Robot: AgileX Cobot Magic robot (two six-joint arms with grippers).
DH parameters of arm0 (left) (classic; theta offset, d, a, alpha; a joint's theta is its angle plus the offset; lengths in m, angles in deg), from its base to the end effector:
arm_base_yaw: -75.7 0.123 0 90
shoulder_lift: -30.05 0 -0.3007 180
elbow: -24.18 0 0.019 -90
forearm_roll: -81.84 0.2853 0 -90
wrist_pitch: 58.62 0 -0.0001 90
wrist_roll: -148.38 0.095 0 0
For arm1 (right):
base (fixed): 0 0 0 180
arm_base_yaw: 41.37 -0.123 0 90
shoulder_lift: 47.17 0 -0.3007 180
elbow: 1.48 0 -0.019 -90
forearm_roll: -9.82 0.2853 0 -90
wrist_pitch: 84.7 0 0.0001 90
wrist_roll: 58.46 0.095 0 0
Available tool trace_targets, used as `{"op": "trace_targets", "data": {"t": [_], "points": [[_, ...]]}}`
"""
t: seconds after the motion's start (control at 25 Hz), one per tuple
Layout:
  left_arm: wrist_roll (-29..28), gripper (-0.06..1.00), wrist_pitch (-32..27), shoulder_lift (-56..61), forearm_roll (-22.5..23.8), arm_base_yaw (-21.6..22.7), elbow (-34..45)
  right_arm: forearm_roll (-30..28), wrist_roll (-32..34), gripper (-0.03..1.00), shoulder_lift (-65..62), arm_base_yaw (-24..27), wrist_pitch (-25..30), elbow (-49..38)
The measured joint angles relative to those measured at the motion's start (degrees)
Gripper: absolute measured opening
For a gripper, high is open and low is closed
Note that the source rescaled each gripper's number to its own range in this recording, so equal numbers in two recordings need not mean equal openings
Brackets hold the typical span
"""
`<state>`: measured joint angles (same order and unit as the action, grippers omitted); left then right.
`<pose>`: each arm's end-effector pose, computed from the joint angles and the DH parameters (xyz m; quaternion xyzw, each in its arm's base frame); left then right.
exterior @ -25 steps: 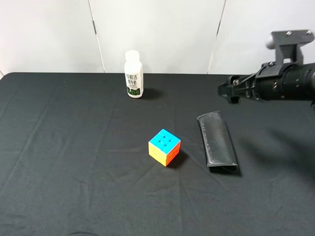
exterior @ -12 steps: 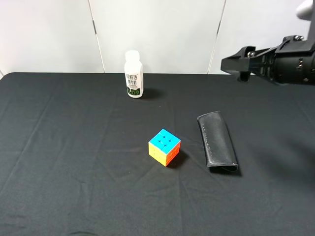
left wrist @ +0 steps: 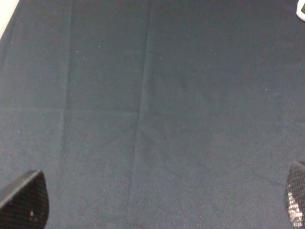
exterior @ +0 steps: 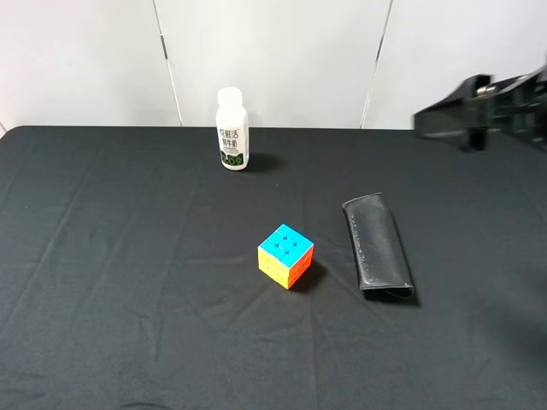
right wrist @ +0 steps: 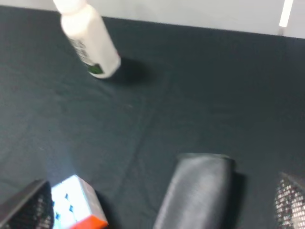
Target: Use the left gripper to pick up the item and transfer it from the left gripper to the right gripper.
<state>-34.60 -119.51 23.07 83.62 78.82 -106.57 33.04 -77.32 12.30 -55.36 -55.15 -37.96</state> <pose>0.0125 0.0033 0.2906 -0.0460 0.8518 0.0162 0.5215 0.1999 0.0689 0.3199 -0.1405 0.8664 0.1492 0.4553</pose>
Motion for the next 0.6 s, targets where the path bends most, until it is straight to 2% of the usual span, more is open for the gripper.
{"op": "trace_targets", "data": {"t": [0.12, 0.44, 0.6], "points": [[0.00, 0.98, 0.00, 0.00, 0.00, 0.00, 0.00, -8.97, 6.77, 1.00, -4.64, 0.00, 5.34, 1.26], [0.00, 0.98, 0.00, 0.00, 0.05, 0.00, 0.00, -20.84, 18.14, 1.00, -17.31, 0.00, 23.95, 1.33], [0.00, 0.98, 0.00, 0.00, 0.05, 0.00, 0.00, -24.84, 22.58, 1.00, -23.71, 0.00, 27.85, -1.42]]}}
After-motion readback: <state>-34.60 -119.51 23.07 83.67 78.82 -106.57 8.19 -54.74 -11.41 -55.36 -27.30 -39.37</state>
